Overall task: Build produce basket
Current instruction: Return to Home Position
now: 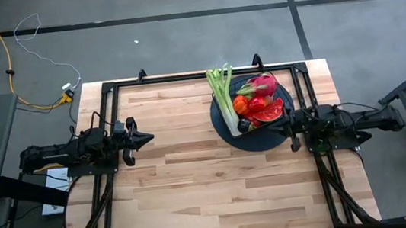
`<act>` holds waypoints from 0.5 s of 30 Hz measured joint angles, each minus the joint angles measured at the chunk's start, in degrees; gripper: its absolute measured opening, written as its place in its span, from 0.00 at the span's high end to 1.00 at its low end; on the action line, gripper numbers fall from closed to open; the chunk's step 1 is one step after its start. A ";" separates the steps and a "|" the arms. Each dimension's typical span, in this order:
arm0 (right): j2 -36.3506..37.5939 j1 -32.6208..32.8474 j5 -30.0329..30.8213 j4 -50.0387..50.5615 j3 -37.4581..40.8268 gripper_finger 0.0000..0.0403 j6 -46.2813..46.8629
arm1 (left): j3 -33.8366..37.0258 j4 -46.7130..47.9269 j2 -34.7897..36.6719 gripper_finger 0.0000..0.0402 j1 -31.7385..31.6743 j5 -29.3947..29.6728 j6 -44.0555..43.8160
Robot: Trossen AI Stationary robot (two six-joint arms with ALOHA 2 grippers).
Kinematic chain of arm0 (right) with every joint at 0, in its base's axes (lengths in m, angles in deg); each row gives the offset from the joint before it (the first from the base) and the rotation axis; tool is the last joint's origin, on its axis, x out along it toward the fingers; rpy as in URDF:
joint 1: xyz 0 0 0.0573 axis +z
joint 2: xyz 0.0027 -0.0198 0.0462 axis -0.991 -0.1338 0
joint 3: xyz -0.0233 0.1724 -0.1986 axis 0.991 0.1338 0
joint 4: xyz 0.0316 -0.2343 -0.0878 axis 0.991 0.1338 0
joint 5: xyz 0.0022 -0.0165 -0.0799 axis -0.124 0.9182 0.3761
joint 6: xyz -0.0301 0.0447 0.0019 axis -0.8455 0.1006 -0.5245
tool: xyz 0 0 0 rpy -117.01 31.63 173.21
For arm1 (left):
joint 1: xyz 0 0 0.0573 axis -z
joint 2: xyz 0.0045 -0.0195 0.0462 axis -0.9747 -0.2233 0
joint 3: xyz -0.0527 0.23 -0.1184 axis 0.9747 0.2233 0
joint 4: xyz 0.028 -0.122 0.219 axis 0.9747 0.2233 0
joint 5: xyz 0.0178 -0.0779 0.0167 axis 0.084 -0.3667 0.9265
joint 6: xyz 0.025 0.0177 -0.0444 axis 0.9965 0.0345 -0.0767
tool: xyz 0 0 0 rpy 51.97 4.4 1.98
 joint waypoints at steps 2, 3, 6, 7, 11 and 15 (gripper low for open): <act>0.00 0.00 0.00 0.03 0.00 1.00 1.37 | 0.00 0.00 0.00 0.99 0.00 0.01 0.00; 0.00 0.00 0.00 0.05 0.00 1.00 2.27 | 0.00 0.02 0.00 0.99 0.00 0.00 0.00; 0.00 0.00 0.02 0.10 0.00 1.00 4.93 | -0.01 0.00 0.00 0.99 0.00 0.00 0.00; 0.00 0.00 0.04 0.10 0.00 1.00 5.93 | 0.00 0.00 0.00 0.99 0.00 0.00 0.00; -0.02 0.00 0.08 0.14 0.00 1.00 8.52 | -0.02 0.00 0.00 0.99 0.00 0.00 0.00; -0.02 0.00 0.11 0.16 -0.02 1.00 9.96 | -0.01 0.00 0.00 0.99 0.00 0.00 0.00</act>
